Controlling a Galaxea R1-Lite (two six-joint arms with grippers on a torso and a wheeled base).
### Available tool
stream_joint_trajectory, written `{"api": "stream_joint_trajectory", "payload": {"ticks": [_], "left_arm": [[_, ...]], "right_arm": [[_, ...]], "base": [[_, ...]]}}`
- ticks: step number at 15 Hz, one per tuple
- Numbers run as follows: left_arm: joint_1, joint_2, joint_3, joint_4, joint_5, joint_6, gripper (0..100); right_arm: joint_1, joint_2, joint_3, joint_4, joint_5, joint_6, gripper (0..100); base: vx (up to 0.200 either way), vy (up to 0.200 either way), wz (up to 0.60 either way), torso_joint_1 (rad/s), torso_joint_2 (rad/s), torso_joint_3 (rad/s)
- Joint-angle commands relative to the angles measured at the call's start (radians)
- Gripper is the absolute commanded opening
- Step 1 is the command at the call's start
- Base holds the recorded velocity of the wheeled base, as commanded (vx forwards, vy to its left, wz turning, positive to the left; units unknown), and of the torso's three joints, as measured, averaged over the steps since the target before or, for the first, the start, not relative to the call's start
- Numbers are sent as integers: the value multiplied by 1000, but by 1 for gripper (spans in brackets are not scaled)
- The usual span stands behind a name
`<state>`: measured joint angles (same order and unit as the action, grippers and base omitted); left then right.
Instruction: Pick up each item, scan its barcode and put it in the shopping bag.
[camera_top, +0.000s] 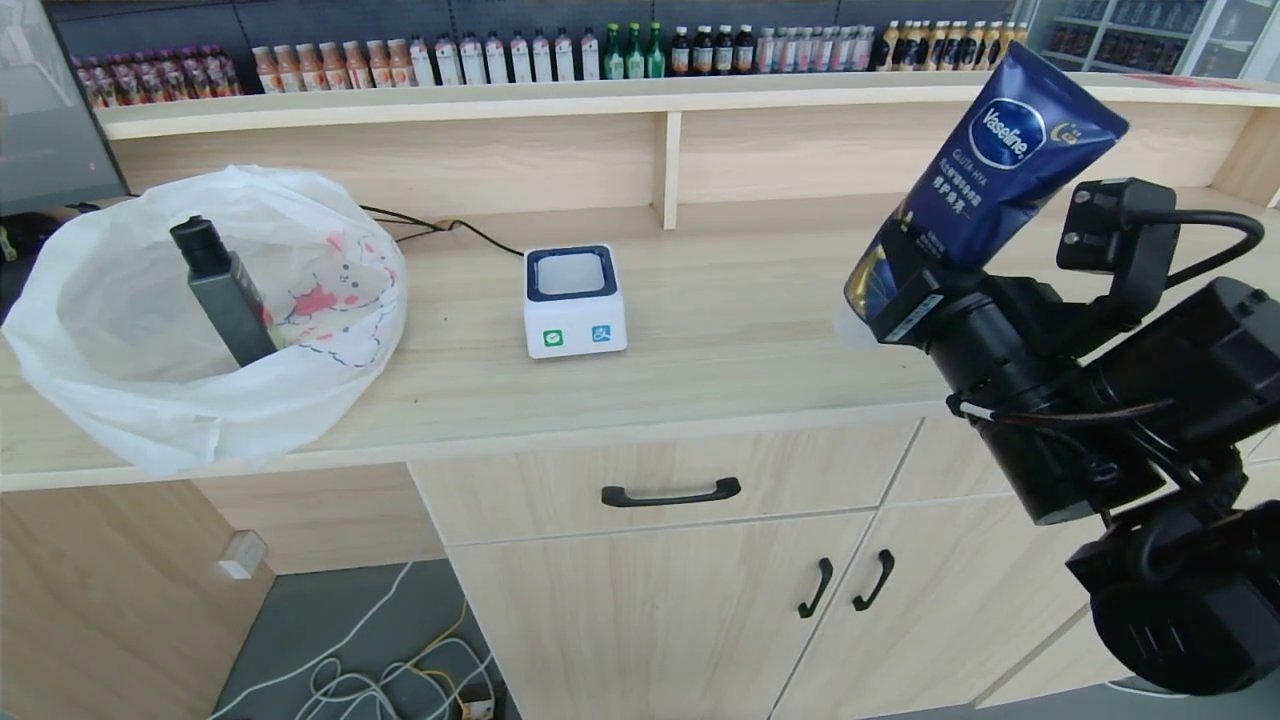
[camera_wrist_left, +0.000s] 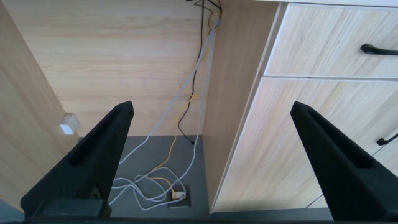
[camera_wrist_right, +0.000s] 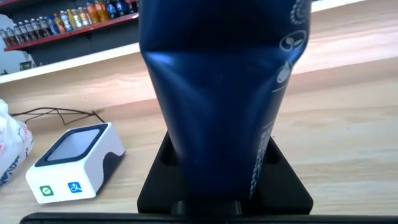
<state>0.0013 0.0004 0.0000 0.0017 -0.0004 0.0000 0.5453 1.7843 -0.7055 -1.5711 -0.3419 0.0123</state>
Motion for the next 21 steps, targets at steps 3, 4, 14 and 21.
{"api": "stream_joint_trajectory", "payload": {"ticks": [3,4,14,21], "left_arm": [[0,0,0,0,0,-3,100],[0,0,0,0,0,-3,100],[0,0,0,0,0,-5,100],[-1,0,0,0,0,0,100]], "right_arm": [[1,14,-28,0,1,0,0],[1,11,-25,0,1,0,0],[1,9,-28,0,1,0,0],[48,26,-34,0,1,-9,0]], "base": [[0,67,0,-1,1,-1],[0,200,0,2,7,7],[0,200,0,4,3,0],[0,86,0,2,0,2]]}}
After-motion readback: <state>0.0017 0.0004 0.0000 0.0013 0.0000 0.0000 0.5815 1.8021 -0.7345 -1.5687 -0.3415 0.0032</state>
